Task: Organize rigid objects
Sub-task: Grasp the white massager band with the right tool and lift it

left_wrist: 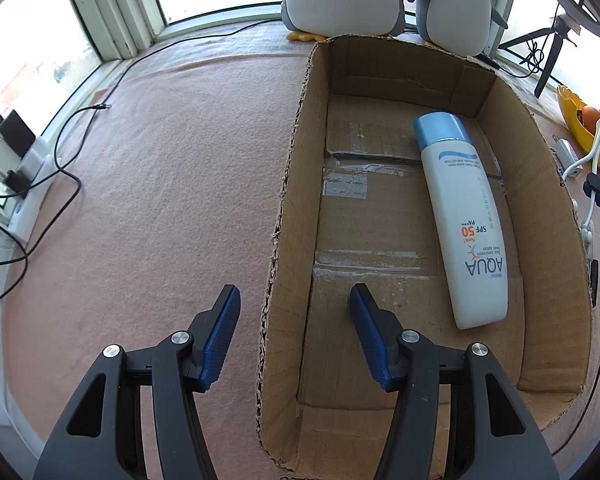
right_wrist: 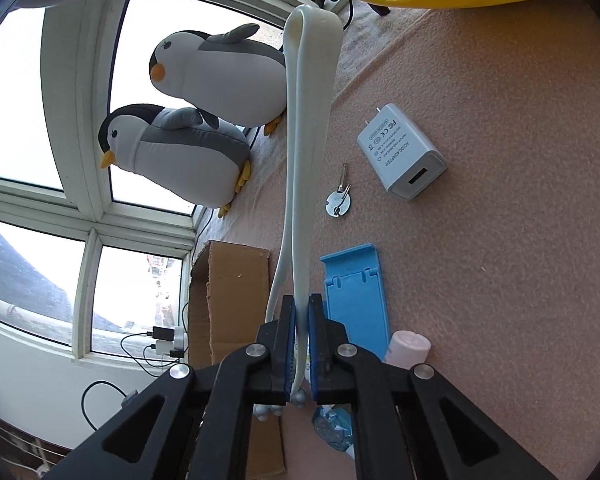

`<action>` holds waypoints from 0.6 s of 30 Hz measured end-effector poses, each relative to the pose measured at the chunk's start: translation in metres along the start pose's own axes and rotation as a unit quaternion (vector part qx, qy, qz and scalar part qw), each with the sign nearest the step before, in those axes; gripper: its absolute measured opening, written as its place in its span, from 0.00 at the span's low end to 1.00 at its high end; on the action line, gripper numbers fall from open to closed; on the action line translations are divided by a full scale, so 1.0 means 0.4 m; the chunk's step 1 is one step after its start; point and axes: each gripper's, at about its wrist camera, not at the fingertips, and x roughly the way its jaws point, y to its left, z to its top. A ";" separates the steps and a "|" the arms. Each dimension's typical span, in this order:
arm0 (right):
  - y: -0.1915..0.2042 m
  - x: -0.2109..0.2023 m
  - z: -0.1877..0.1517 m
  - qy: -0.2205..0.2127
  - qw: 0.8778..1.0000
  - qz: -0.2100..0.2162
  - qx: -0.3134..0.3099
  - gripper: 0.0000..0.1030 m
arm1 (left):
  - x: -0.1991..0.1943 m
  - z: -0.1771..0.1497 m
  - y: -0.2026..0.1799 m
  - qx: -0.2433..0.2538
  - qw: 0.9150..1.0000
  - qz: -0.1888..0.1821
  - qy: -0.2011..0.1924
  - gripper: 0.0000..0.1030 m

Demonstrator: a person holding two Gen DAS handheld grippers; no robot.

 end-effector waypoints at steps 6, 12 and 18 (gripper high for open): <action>0.037 0.002 -0.014 0.002 1.000 0.019 -0.005 0.05 | 0.001 0.003 0.004 0.001 1.000 -0.001 0.001 0.55; 0.104 -0.022 -0.011 -0.004 0.999 0.027 -0.025 0.05 | 0.001 0.004 0.006 0.001 1.000 -0.002 0.000 0.55; 0.214 -0.024 -0.012 0.020 0.997 0.023 -0.071 0.05 | 0.000 0.007 0.009 -0.001 1.000 -0.004 0.000 0.55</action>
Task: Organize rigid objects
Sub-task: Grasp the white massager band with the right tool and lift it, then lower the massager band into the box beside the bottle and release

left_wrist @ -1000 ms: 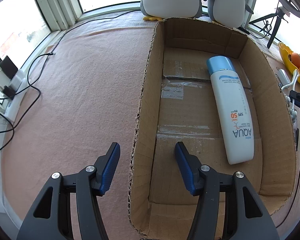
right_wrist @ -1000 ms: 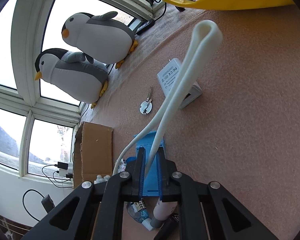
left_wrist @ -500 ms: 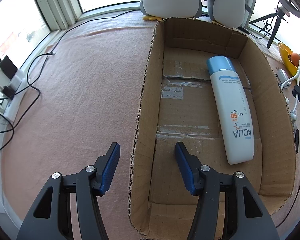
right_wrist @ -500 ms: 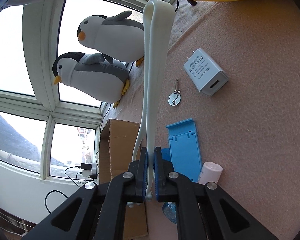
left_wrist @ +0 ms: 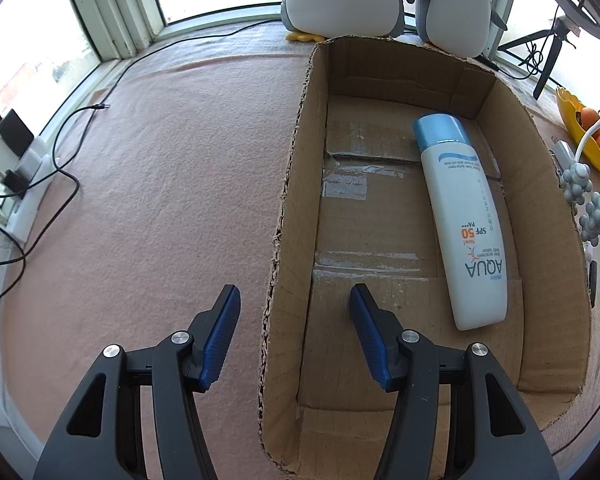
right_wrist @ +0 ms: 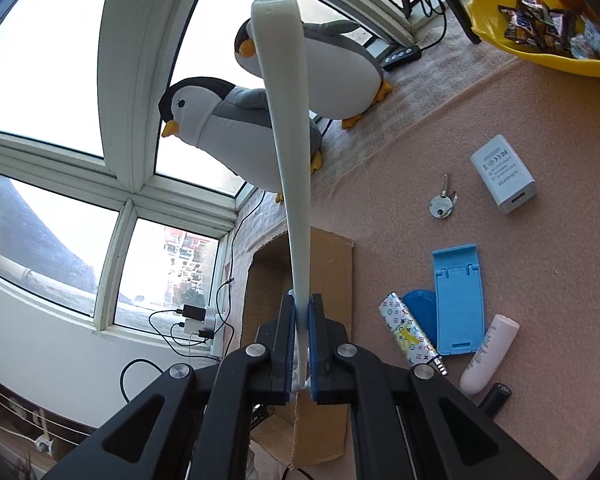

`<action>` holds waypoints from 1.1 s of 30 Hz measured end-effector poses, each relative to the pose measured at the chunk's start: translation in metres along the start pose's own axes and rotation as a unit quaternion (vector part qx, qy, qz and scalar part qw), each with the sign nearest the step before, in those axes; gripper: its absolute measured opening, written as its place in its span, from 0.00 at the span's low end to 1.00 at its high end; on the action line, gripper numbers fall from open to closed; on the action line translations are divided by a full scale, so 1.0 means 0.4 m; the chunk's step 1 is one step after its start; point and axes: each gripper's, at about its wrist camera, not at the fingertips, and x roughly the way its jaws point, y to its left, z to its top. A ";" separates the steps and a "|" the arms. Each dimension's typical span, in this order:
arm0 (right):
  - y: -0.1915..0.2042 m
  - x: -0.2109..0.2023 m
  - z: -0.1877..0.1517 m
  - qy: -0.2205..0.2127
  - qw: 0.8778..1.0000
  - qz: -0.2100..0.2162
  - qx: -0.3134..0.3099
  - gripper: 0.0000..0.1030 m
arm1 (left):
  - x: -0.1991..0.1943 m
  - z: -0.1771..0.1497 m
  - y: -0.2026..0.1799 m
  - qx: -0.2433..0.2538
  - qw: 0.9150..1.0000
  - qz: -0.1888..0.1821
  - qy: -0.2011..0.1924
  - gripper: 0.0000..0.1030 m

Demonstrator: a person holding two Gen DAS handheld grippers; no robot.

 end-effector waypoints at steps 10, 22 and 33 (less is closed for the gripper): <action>0.147 0.045 -0.004 0.033 0.997 0.004 -0.064 0.05 | 0.000 -0.007 0.008 -0.004 1.000 -0.006 -0.005 0.55; 0.261 0.190 -0.070 0.112 0.987 -0.013 -0.114 0.04 | -0.001 -0.011 0.013 -0.007 1.000 -0.012 -0.008 0.55; 0.272 0.272 -0.124 0.195 0.972 -0.060 -0.117 0.04 | 0.000 -0.010 0.016 -0.009 1.000 -0.015 -0.008 0.55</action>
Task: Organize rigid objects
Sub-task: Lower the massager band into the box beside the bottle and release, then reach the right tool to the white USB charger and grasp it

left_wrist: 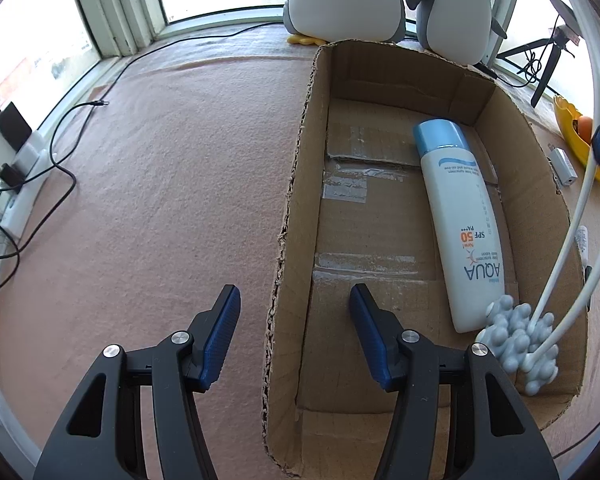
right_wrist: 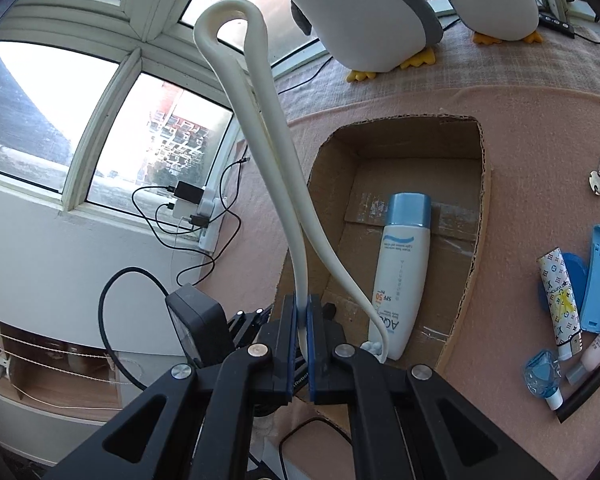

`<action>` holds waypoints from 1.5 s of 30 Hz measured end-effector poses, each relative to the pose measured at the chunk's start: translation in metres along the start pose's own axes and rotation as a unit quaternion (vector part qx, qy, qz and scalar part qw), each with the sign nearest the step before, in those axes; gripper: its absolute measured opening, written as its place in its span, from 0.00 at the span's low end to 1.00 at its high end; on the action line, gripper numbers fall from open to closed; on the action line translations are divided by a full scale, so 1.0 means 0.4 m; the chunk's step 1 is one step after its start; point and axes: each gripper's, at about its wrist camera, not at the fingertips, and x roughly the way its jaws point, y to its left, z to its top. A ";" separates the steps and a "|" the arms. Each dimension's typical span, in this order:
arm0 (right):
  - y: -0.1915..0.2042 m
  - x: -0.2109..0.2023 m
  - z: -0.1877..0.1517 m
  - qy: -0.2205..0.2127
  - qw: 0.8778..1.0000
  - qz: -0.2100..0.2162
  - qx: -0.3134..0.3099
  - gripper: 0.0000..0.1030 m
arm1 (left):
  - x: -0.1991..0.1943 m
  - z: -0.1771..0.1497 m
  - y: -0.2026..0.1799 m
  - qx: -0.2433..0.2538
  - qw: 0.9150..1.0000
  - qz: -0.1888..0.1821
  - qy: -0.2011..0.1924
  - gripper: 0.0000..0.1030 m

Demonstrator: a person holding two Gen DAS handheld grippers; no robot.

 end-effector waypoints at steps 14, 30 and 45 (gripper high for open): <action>-0.006 0.051 -0.002 -0.007 0.995 -0.094 -0.026 0.28 | 0.004 0.001 0.003 0.000 1.000 -0.001 -0.001 0.55; -0.076 -0.136 -0.068 -0.117 0.982 -0.147 -0.015 0.30 | 0.003 -0.001 0.002 0.002 1.000 -0.002 -0.001 0.55; -0.285 -0.338 -0.132 -0.200 0.947 -0.249 0.044 0.43 | 0.003 -0.001 0.003 0.003 1.000 -0.002 -0.001 0.55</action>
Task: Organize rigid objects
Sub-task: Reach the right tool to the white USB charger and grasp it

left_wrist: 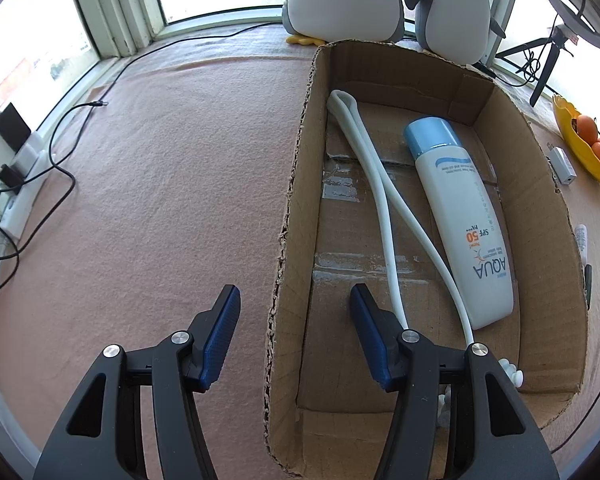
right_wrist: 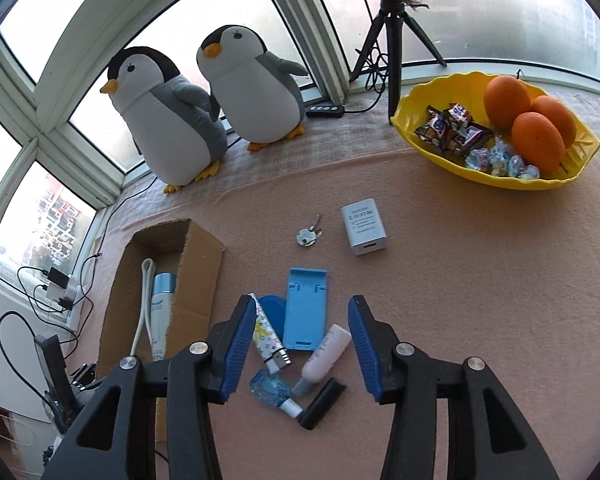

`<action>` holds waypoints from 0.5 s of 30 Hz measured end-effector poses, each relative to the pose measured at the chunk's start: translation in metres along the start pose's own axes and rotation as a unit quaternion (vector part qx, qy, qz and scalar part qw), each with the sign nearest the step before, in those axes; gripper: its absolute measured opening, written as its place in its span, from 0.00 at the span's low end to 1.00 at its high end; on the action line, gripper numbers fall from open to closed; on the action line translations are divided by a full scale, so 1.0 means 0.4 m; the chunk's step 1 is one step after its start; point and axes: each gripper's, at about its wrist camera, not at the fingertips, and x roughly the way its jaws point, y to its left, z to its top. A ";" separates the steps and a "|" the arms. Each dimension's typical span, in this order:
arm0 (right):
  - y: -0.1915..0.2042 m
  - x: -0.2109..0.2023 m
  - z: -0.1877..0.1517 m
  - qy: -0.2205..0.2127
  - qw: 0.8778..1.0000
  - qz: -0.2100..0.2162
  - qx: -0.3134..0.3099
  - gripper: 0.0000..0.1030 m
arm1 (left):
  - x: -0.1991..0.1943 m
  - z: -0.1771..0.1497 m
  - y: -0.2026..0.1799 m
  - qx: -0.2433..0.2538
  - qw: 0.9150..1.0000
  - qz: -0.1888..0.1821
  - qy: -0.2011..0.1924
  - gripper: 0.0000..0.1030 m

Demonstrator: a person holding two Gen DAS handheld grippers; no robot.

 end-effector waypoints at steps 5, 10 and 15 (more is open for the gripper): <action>-0.046 0.023 0.026 -0.007 0.999 -0.042 0.000 0.50 | 0.000 0.000 0.000 0.000 1.000 0.001 0.000 0.55; -0.068 0.073 0.059 0.000 0.997 -0.071 -0.005 0.50 | 0.000 0.000 0.000 0.000 1.000 0.002 0.001 0.55; -0.060 0.141 0.089 0.017 0.994 -0.104 -0.035 0.50 | -0.001 -0.001 0.000 0.000 1.000 0.003 0.002 0.55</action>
